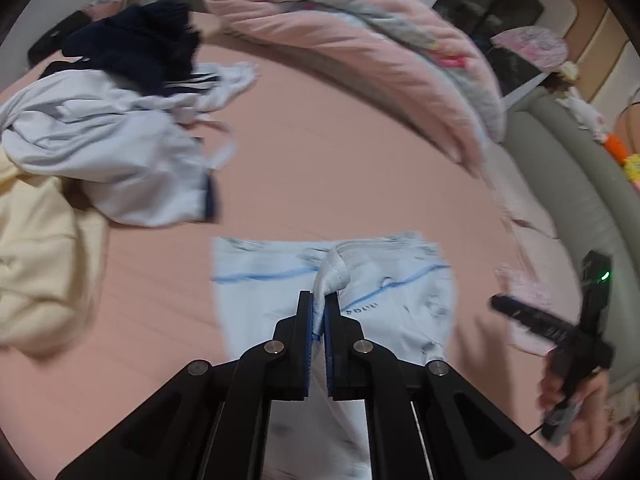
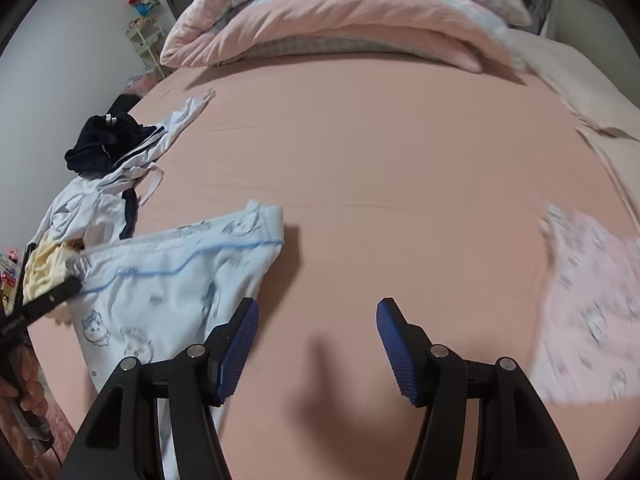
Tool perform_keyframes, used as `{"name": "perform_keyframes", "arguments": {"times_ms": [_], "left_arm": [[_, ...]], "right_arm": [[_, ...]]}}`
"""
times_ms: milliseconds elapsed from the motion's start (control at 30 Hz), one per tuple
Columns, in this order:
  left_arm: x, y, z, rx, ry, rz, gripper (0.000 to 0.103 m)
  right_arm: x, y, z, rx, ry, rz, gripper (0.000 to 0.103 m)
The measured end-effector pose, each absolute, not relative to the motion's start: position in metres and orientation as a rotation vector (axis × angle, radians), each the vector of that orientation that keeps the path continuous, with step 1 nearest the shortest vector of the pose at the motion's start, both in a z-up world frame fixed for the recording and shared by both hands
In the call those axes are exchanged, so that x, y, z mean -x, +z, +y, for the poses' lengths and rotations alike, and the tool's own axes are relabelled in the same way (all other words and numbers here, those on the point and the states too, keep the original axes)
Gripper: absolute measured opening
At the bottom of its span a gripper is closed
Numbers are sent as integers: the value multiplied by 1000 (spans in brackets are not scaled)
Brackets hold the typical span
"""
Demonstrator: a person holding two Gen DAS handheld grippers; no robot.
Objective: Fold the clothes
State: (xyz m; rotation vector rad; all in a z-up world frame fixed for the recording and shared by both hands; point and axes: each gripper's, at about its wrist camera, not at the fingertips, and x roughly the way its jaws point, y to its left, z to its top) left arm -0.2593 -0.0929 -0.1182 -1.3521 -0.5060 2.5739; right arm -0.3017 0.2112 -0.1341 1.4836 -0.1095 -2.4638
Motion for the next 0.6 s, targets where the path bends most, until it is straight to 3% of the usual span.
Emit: {"name": "perform_keyframes", "arguments": {"times_ms": [267, 333, 400, 467, 500, 600], "left_arm": [[278, -169, -112, 1462, 2429, -583, 5], [279, -175, -112, 1456, 2424, -622, 6], [283, -179, -108, 1458, 2434, -607, 7], [287, -180, -101, 1436, 2434, -575, 7], [287, -177, -98, 1419, 2453, -542, 7], [282, -159, -95, 1345, 2493, -494, 4]], "right_arm": [[341, -143, 170, -1438, -2437, -74, 62], [351, -148, 156, -1438, -2423, 32, 71], [355, -158, 145, -1445, -2391, 118, 70], [355, -162, 141, -1416, -2373, 120, 41], [353, -160, 141, -1400, -2374, 113, 17], [337, -145, 139, -1306, -2390, 124, 8]]}}
